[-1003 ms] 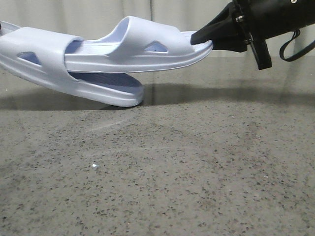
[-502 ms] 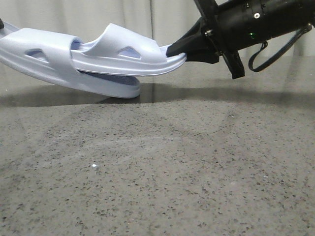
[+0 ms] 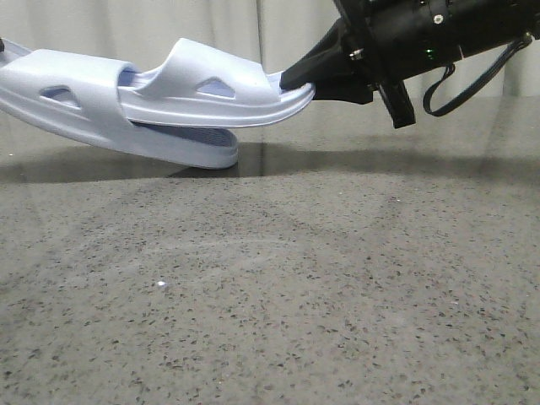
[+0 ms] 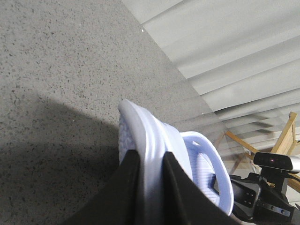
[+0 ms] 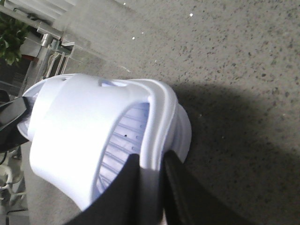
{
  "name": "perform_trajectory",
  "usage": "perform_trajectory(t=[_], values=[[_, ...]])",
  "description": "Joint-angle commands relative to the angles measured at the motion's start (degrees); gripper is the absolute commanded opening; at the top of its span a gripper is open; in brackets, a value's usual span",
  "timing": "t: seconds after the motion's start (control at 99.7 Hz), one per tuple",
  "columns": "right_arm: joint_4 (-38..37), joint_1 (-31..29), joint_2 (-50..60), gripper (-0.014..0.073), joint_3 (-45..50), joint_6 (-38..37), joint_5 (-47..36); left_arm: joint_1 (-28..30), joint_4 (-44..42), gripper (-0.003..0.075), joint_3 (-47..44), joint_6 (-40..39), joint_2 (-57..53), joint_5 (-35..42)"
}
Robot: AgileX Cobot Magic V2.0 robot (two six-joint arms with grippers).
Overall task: Insert blue slippers together front up
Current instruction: 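Slide the right gripper's slipper onto the left gripper's slipper, stacking them, then lower the stacked slippers onto the table and open both grippers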
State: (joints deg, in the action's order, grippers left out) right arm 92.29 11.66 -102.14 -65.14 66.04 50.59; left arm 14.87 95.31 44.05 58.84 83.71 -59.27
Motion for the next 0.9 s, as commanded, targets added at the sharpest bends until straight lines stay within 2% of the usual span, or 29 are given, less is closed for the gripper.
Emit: perform_trajectory(t=[0.0, 0.241, 0.542, 0.732, 0.893], values=[[1.8, -0.5, 2.9, 0.0099, -2.1, 1.4, 13.3, -0.2, 1.7, 0.0015, 1.3, -0.1, -1.7, -13.4], [-0.2, -9.2, 3.7, 0.0099, -2.1, 0.2, 21.4, 2.8, 1.0, 0.0015, 1.3, -0.1, -1.9, -13.4], [-5.6, -18.5, 6.8, 0.0099, -2.1, -1.6, 23.7, 3.0, 1.5, 0.0015, 1.3, 1.0, -1.9, -13.1], [-8.9, -21.5, 7.9, 0.0099, -2.1, -3.2, 24.1, 2.9, 1.5, 0.0015, 1.3, 1.8, -1.9, -12.7], [-10.1, -21.7, 8.8, 0.0099, -2.1, -3.5, 24.2, 2.9, -1.3, 0.0015, 1.3, 3.0, -1.9, -9.1]])
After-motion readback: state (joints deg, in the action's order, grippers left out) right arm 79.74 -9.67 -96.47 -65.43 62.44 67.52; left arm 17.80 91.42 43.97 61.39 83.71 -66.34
